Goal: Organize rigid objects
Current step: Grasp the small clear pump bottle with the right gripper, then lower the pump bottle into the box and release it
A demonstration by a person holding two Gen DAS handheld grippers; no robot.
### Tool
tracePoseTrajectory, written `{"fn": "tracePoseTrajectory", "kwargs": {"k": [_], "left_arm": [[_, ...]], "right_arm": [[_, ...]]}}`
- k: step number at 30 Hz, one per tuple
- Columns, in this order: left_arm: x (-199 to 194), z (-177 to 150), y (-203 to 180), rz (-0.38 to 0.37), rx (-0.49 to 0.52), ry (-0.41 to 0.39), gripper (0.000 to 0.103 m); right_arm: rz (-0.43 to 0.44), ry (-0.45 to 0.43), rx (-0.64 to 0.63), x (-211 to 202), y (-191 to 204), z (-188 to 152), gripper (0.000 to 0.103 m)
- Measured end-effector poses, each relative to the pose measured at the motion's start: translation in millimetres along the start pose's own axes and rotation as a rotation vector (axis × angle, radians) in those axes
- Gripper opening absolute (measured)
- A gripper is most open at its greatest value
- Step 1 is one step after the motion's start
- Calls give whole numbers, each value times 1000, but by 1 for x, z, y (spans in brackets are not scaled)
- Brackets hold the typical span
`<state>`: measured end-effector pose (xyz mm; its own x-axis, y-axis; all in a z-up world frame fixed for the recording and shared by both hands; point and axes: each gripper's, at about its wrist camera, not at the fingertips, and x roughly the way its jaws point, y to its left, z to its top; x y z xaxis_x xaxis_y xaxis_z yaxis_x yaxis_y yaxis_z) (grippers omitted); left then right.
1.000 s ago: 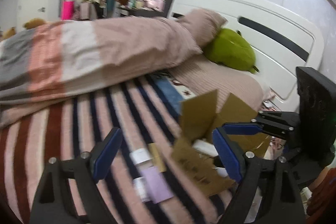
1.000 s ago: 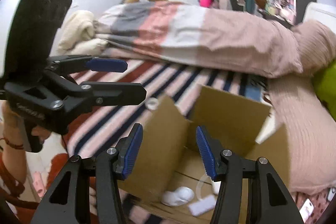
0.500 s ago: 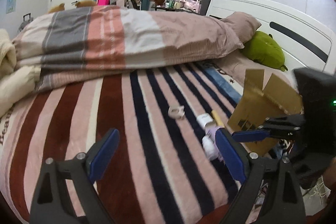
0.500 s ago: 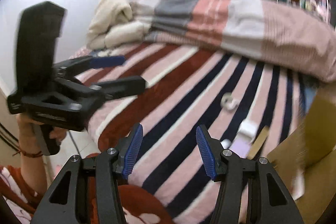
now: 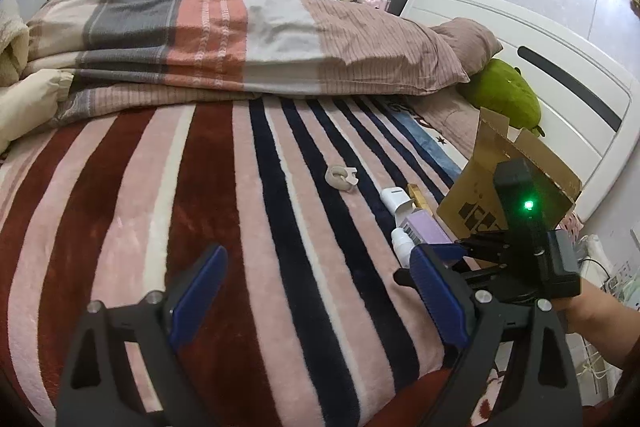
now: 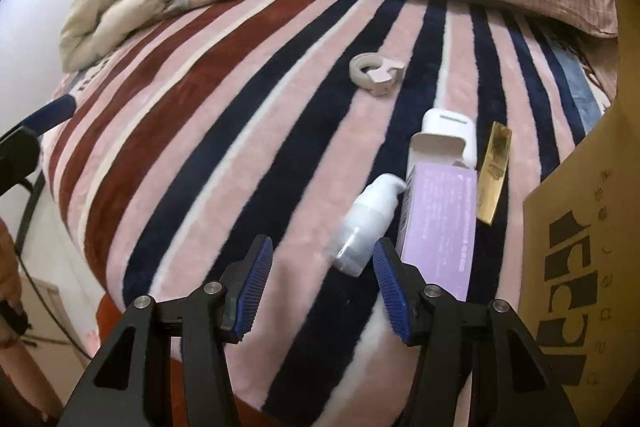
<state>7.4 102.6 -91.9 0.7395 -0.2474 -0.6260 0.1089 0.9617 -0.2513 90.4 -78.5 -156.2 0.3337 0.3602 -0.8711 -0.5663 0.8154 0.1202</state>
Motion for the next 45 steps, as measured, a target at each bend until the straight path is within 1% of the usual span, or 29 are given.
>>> {"fn": "tracePoseTrajectory", "kwargs": {"k": [4, 5, 6, 8, 11, 13, 14, 18, 20, 21, 23, 25, 29, 31, 33, 34, 36, 37, 39, 40, 42, 45], "left_arm": [[-1, -1, 0, 5, 0, 0, 91], [-1, -1, 1, 7, 0, -1, 91], [-2, -1, 1, 8, 1, -2, 91], [-3, -1, 2, 12, 2, -3, 91], [-5, -1, 3, 14, -2, -5, 91], [-6, 0, 4, 17, -4, -4, 91], [-6, 1, 4, 20, -4, -4, 91], [-5, 3, 4, 29, -2, 5, 91], [-4, 4, 3, 28, 0, 12, 91], [-3, 4, 3, 26, -1, 16, 91], [-2, 5, 2, 12, -7, 23, 91], [0, 9, -1, -24, -15, 27, 91], [-1, 24, -16, -108, -8, 19, 91], [-3, 36, -26, -157, -4, 6, 87], [-4, 48, -37, -199, -2, -4, 74], [-5, 55, -44, -222, -1, -7, 70], [-5, 67, -59, -267, 8, -15, 58], [-4, 72, -67, -288, 17, -16, 54], [0, 83, -85, -334, 39, -13, 36], [4, 88, -95, -356, 50, -9, 36], [12, 97, -115, -360, 80, 0, 36], [33, 109, -151, -373, 130, 36, 36]], "right_arm": [[-44, -17, -11, 7, 2, 10, 48], [-59, -19, -25, 11, 4, 13, 47], [-67, -17, -40, 12, 7, 14, 39], [-86, -11, -69, 18, 11, 15, 29], [-71, -17, -100, 19, 16, 14, 28], [-24, -21, -121, 18, 21, 13, 26], [-23, -18, -122, 19, 21, 13, 26], [-11, -1, -68, 27, 16, 15, 26], [-13, -2, -70, 30, 15, 15, 26], [-21, -6, -86, 31, 17, 14, 21], [-30, -34, -123, 25, 23, 13, 20], [-3, -69, -152, 13, 29, 13, 20], [61, -179, -208, -30, 44, 18, 20], [105, -238, -232, -56, 49, 22, 20], [139, -297, -262, -84, 55, 26, 20], [150, -318, -275, -94, 56, 26, 20], [157, -366, -294, -116, 55, 25, 20], [163, -388, -299, -127, 51, 25, 20], [171, -411, -300, -140, 42, 27, 20], [169, -422, -296, -145, 37, 26, 20], [153, -440, -275, -156, 19, 24, 20], [136, -447, -232, -167, -10, 20, 20]]}}
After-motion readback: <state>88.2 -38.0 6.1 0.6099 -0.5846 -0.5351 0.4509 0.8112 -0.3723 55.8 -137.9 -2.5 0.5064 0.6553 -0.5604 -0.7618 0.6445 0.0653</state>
